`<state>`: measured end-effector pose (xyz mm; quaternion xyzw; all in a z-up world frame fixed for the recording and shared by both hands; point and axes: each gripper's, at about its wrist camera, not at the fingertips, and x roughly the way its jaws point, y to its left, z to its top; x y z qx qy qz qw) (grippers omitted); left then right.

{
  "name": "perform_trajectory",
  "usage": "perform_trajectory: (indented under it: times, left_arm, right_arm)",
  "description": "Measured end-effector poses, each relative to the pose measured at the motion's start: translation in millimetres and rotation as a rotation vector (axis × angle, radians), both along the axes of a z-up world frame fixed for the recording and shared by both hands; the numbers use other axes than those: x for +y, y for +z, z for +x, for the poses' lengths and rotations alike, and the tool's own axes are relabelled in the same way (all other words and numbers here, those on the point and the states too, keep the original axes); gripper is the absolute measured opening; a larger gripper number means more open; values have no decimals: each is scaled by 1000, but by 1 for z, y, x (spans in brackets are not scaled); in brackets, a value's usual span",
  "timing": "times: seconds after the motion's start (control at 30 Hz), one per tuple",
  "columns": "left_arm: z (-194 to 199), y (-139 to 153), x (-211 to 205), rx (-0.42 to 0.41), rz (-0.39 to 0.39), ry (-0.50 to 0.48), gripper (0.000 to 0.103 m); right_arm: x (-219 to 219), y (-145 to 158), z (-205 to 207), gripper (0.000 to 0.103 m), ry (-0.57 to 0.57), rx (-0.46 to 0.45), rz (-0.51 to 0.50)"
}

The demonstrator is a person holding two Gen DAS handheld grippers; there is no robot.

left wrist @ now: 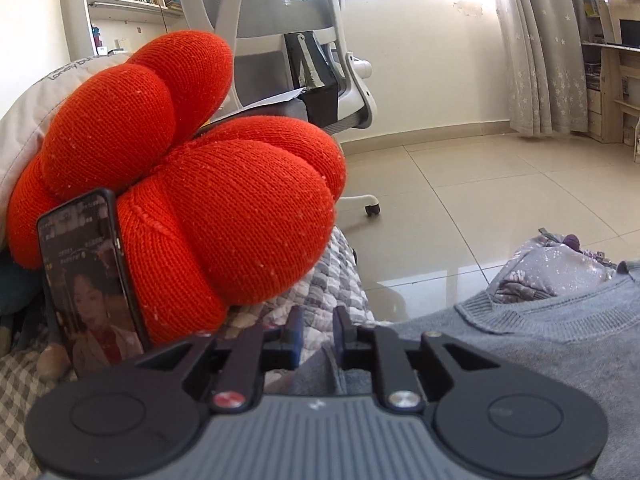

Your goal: Fold clothes

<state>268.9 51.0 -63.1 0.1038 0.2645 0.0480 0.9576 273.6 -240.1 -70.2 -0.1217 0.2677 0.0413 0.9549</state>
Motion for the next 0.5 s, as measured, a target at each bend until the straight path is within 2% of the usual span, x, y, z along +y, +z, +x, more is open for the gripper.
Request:
perform_trajectory:
  times: [0.03,0.07,0.13,0.27,0.33,0.37,0.5]
  left_arm:
    - [-2,3,1,3,-19,-9,37]
    - [-4,5,2,7,-39,-18,41]
    - [-11,10,-2,17,-64,-49,41]
    - [-27,18,-17,46,-98,-133,52]
    - [-37,21,-29,63,-107,-181,53]
    - [-43,21,-34,70,-116,-203,54]
    - [-63,22,-56,91,-159,-275,59]
  right_arm:
    - [-6,4,-4,8,4,6,16]
    - [-12,8,-8,10,7,16,33]
    - [-24,13,-16,11,13,39,59]
    - [-45,18,-35,16,24,73,75]
    - [-57,18,-43,33,18,87,88]
    - [-63,18,-48,36,16,92,100]
    - [-85,15,-59,38,-3,126,140]
